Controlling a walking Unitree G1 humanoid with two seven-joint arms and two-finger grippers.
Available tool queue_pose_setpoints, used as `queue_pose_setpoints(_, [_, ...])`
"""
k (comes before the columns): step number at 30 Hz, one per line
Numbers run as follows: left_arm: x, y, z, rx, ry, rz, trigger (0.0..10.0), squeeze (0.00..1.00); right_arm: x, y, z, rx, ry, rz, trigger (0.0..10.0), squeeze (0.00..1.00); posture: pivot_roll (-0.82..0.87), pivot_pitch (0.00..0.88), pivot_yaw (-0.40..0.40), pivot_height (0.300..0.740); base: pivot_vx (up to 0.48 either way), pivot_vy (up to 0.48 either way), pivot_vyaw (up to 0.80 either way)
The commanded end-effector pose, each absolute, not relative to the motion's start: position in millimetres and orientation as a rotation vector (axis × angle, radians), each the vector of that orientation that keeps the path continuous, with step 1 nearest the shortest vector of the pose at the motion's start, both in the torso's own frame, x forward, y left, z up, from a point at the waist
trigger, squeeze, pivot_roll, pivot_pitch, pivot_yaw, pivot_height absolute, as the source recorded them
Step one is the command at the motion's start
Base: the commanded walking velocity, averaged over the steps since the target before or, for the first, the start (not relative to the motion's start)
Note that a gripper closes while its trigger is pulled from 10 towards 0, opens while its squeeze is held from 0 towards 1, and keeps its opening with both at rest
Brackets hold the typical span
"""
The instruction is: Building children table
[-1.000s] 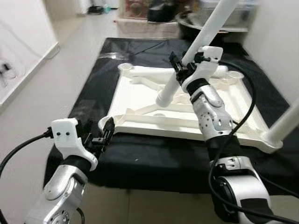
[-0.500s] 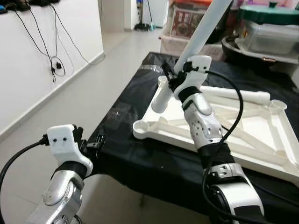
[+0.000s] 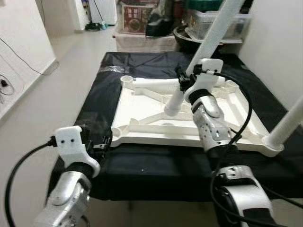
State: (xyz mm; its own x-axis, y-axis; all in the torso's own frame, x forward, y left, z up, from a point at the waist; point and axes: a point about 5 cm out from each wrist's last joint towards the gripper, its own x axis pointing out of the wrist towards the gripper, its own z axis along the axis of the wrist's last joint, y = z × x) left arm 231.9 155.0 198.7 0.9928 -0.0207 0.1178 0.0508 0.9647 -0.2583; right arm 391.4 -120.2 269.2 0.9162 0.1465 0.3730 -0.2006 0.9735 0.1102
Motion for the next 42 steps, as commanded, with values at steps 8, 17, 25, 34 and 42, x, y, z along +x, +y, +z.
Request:
queue_pose_setpoints(8, [230.2,161.3,194.1,-0.251,-0.091,0.010,10.0,0.00,390.6,-118.1,269.4,0.169,-0.382,0.182,10.0,0.00,0.03,0.110,-0.030,0.740,0.000,0.480,0.00])
queue_pose_setpoints(17, [232.3,164.9,196.1,-0.228,-0.098,0.037,10.0,0.00,389.3,-116.7,268.5,0.169,-0.387,0.191,10.0,0.00,0.03,0.110,-0.030,0.740,0.000,0.107,0.00])
queue_pose_setpoints(25, [234.0,165.8,199.5,-0.205,-0.107,0.060,10.0,0.00,388.2,-115.0,268.7,0.181,-0.390,0.203,10.0,0.00,0.02,0.116,-0.029,0.740,0.000,0.000,0.00])
queue_pose_setpoints(34, [236.5,170.5,202.2,-0.182,-0.121,0.097,10.0,0.00,387.2,-112.8,269.4,0.179,-0.392,0.216,10.0,0.00,0.02,0.115,-0.031,0.740,0.000,0.000,0.00])
queue_pose_setpoints(42, [237.3,168.8,205.0,-0.170,-0.135,0.084,10.0,0.00,386.3,-111.4,268.7,0.185,-0.392,0.226,10.0,0.00,0.02,0.101,-0.026,0.740,0.318,0.000,0.00])
